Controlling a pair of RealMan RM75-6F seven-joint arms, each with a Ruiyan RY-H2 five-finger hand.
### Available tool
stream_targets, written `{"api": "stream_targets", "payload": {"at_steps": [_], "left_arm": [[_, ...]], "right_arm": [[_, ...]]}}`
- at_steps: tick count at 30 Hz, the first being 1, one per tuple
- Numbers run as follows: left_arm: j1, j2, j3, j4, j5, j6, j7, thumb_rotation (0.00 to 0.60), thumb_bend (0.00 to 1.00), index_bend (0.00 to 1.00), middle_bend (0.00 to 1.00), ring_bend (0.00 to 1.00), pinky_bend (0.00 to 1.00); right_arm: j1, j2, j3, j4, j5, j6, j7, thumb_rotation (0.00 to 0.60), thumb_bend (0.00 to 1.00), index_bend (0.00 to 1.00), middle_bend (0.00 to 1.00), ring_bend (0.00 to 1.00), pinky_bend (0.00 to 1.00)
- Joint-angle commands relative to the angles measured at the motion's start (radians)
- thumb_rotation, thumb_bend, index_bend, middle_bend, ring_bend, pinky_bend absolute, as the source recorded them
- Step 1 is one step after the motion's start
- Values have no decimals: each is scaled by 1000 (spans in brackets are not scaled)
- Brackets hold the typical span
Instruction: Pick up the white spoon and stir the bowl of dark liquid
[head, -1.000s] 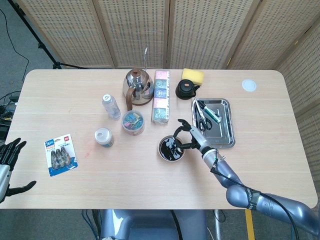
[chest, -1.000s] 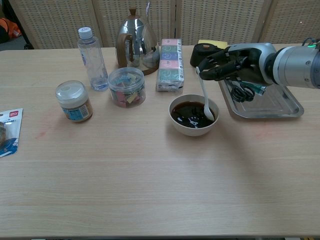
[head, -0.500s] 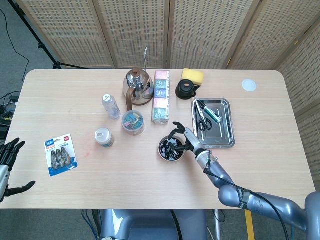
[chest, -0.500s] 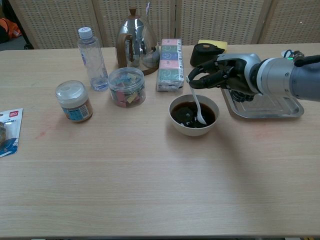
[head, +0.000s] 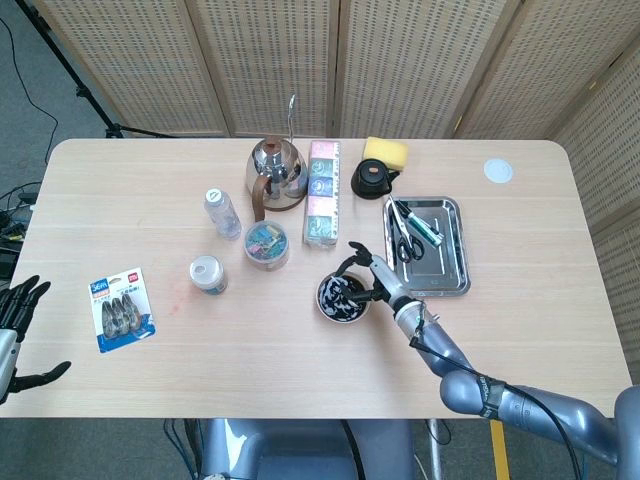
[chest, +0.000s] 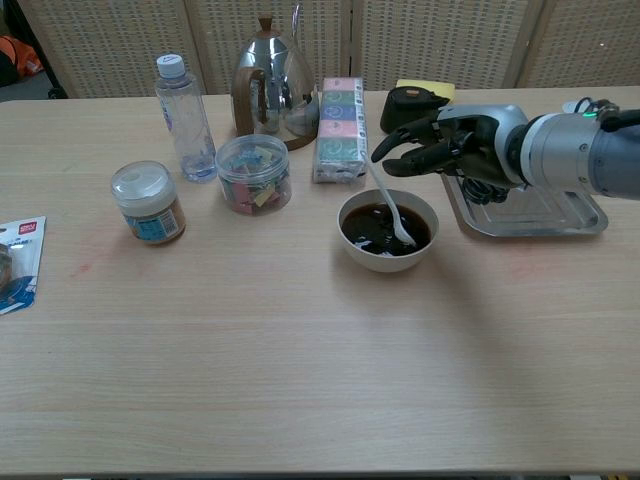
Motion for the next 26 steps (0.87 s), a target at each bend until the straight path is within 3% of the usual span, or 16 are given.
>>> {"api": "stream_targets", "payload": {"at_steps": [1, 5, 9, 13, 16, 22, 26], "left_arm": [[0, 0, 0, -1, 0, 1, 1, 600, 0, 0, 0, 0, 0], [2, 0, 1, -1, 2, 3, -1, 600, 0, 0, 0, 0, 0], [6, 3, 1, 2, 6, 11, -10, 600, 0, 0, 0, 0, 0], [11, 5, 4, 6, 14, 22, -16, 600, 0, 0, 0, 0, 0], [15, 5, 8, 8, 24, 28, -17, 600, 0, 0, 0, 0, 0], [28, -4, 10, 8, 31, 51, 4, 600, 0, 0, 0, 0, 0], [42, -21, 14, 7, 35, 70, 39, 600, 0, 0, 0, 0, 0]], "right_arm": [[-4, 26, -7, -27, -12, -18, -3, 600, 358, 238, 0, 0, 0], [-15, 54, -6, -71, -38, -3, -7, 600, 133, 193, 0, 0, 0], [-53, 115, -24, -155, -128, 48, -39, 600, 6, 192, 0, 0, 0], [-107, 159, -87, -197, -280, 181, -143, 600, 0, 192, 0, 0, 0], [-170, 177, -164, -177, -459, 333, -251, 600, 0, 192, 0, 0, 0], [-315, 219, -314, -29, -767, 609, -339, 600, 0, 169, 0, 0, 0], [-424, 233, -372, 104, -863, 778, -299, 600, 0, 149, 0, 0, 0]]}}
